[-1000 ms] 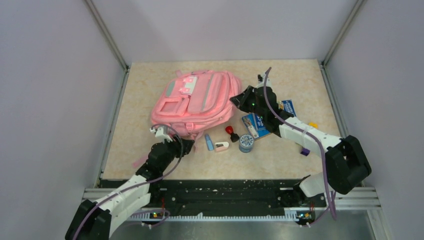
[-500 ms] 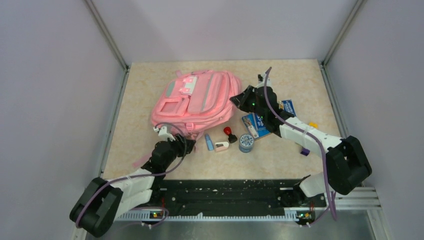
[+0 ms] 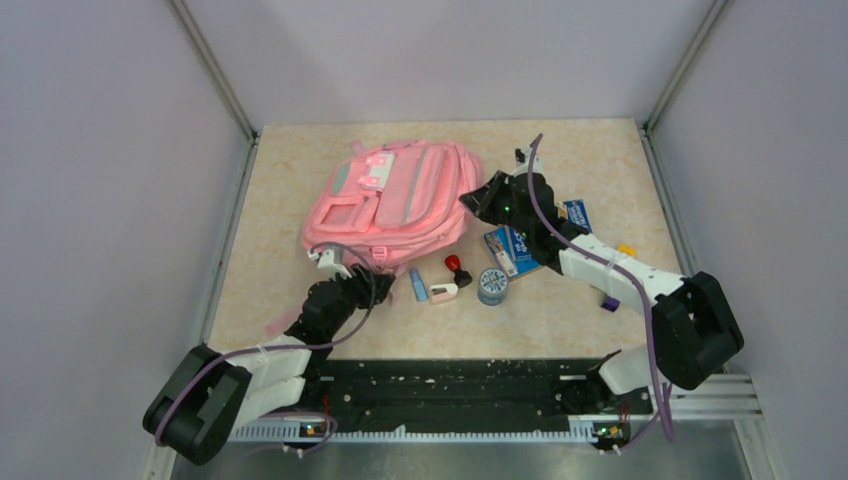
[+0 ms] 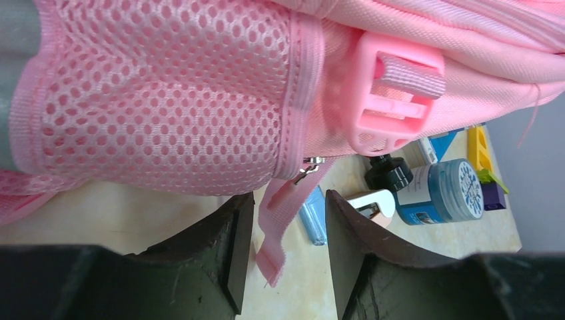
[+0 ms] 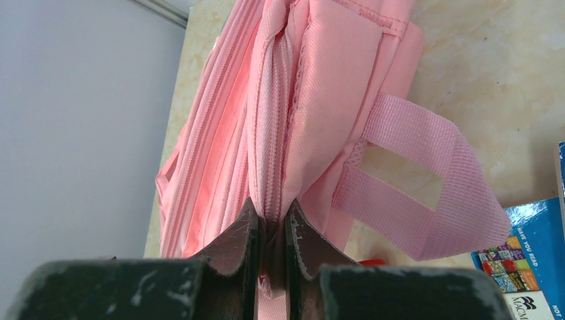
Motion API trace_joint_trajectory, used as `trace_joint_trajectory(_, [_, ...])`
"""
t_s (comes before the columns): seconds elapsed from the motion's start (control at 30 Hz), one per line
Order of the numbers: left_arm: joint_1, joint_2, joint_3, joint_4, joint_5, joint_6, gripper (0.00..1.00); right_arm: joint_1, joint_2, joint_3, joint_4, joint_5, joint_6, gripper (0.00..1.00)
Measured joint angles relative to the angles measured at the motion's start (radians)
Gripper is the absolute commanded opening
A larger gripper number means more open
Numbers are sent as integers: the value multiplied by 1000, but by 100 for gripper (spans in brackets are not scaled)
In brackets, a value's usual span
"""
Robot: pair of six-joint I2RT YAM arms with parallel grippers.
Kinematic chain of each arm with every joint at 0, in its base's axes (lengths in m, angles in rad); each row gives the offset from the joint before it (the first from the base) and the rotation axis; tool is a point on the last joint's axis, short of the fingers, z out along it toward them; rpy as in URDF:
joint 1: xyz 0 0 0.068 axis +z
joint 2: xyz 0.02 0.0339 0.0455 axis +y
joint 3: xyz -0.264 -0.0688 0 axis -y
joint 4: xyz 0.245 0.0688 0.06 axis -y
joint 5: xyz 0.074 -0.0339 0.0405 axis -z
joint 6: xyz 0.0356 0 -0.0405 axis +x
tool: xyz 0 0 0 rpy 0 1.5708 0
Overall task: Pack the student bag
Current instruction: Unzip the student bag at the center of the board.
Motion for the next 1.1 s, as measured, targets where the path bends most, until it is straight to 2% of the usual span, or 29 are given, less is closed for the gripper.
trace_joint_trajectory(0.1, [0, 0, 0, 23, 13, 0, 48, 0, 0, 0, 0, -2, 0, 0])
trace_joint_trajectory(0.17, [0, 0, 0, 34, 17, 0, 44, 0, 0, 0, 0, -3, 0, 0])
trace_joint_trajectory(0.4, [0, 6, 0, 63, 40, 14, 10, 0, 0, 0, 0, -4, -1, 0])
trace_joint_trajectory(0.5, [0, -1, -2, 61, 42, 16, 0, 0, 0, 0, 1, -5, -1, 0])
trace_joint_trajectory(0.7, [0, -108, -6, -16, 42, 18, 0, 0, 0, 0, 5, -7, -8, 0])
trace_joint_trajectory(0.83, [0, -222, -6, -126, 48, 18, 0, 7, 0, -19, 46, 5, -16, 0])
trace_joint_trajectory(0.97, [0, -308, -6, -255, 53, 18, 0, 39, -3, -89, 120, 54, -17, 0])
trace_joint_trajectory(1.1, [1, -325, -3, -339, 61, -4, 0, 107, -15, -194, 202, 157, -15, 0])
